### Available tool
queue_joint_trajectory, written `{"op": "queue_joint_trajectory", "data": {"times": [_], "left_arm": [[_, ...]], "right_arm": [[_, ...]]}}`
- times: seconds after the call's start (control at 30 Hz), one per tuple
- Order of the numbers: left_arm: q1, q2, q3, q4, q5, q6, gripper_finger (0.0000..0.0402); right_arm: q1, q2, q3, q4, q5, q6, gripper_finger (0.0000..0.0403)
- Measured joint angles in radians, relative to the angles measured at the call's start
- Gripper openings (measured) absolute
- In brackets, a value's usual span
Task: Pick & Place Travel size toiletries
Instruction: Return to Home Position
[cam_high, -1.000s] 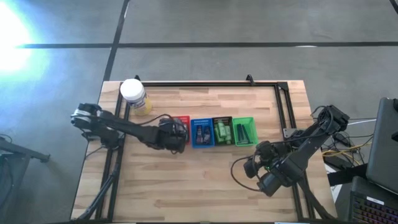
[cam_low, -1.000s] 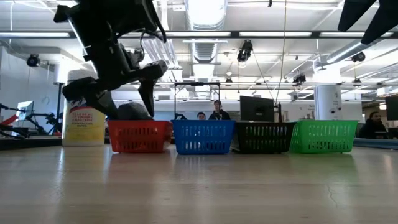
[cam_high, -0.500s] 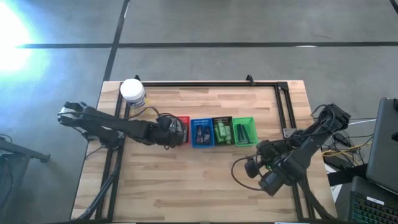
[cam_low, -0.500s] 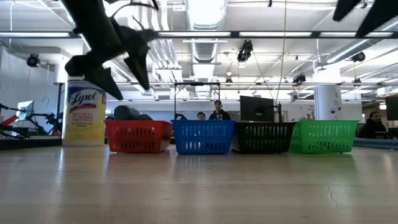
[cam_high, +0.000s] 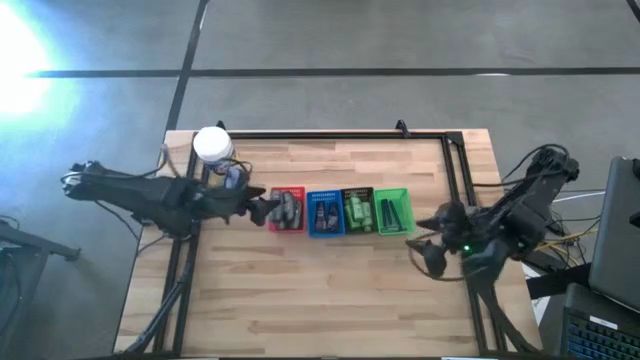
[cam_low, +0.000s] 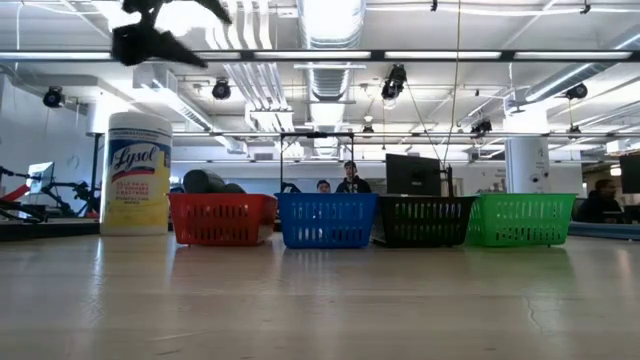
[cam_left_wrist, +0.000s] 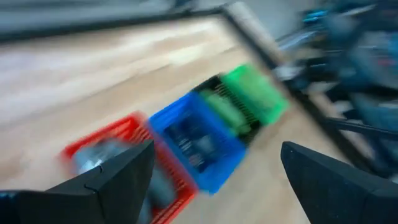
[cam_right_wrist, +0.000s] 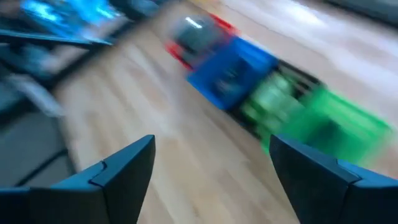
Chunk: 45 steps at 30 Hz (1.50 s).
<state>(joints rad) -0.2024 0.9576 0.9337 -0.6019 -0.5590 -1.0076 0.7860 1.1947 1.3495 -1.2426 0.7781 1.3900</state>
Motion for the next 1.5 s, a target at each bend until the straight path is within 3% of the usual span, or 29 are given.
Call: {"op": "queue_joint_trajectory", "data": {"times": [0.07, 0.13, 0.23, 0.27, 0.33, 0.43, 0.53, 0.67, 0.83, 1.03, 1.2, 1.27, 1.5], "left_arm": [[0.001, -0.035, -0.059, 0.185, 0.047, 0.143, 0.0353], [0.008, -0.057, -0.159, 0.478, 0.168, 0.283, 0.0353], [0.030, -0.059, -0.335, 0.966, 0.407, 0.433, 0.0353], [0.039, -0.059, -0.389, 1.080, 0.444, 0.450, 0.0353], [0.059, -0.073, -0.481, 1.221, 0.437, 0.457, 0.0353], [0.108, -0.132, -0.592, 1.272, 0.339, 0.415, 0.0353], [0.157, -0.222, -0.676, 1.272, 0.346, 0.354, 0.0353], [0.216, -0.359, -0.730, 1.279, 0.531, 0.442, 0.0353], [0.328, -0.542, -0.749, 1.079, 0.676, 0.501, 0.0353], [0.434, -0.774, -0.750, 0.674, 0.676, 0.539, 0.0353], [0.491, -0.953, -0.746, 0.418, 0.665, 0.550, 0.0353], [0.500, -0.956, -0.759, 0.311, 0.664, 0.543, 0.0353], [0.500, -0.903, -0.817, 0.232, 0.625, 0.537, 0.0353]], "right_arm": [[-0.007, -0.069, -0.050, 0.135, 0.017, -0.135, 0.0302], [-0.055, -0.153, -0.130, 0.308, -0.019, -0.260, 0.0296], [-0.133, -0.287, -0.322, 0.618, -0.136, -0.475, 0.0287], [-0.167, -0.331, -0.393, 0.730, -0.200, -0.544, 0.0284], [-0.248, -0.419, -0.525, 0.927, -0.331, -0.663, 0.0279], [-0.349, -0.549, -0.677, 1.176, -0.517, -0.834, 0.0270], [-0.430, -0.644, -0.792, 1.284, -0.565, -0.905, 0.0262], [-0.536, -0.790, -0.923, 1.277, -0.441, -0.768, 0.0249], [-0.623, -0.932, -1.106, 1.434, -0.664, -0.877, 0.0236], [-0.682, -1.083, -1.320, 1.601, -0.673, -0.904, 0.0225], [-0.690, -1.176, -1.340, 1.448, -0.664, -0.944, 0.0219], [-0.689, -1.194, -1.340, 1.405, -0.662, -0.986, 0.0220], [-0.688, -1.170, -1.340, 1.302, -0.645, -1.055, 0.0240]]}}
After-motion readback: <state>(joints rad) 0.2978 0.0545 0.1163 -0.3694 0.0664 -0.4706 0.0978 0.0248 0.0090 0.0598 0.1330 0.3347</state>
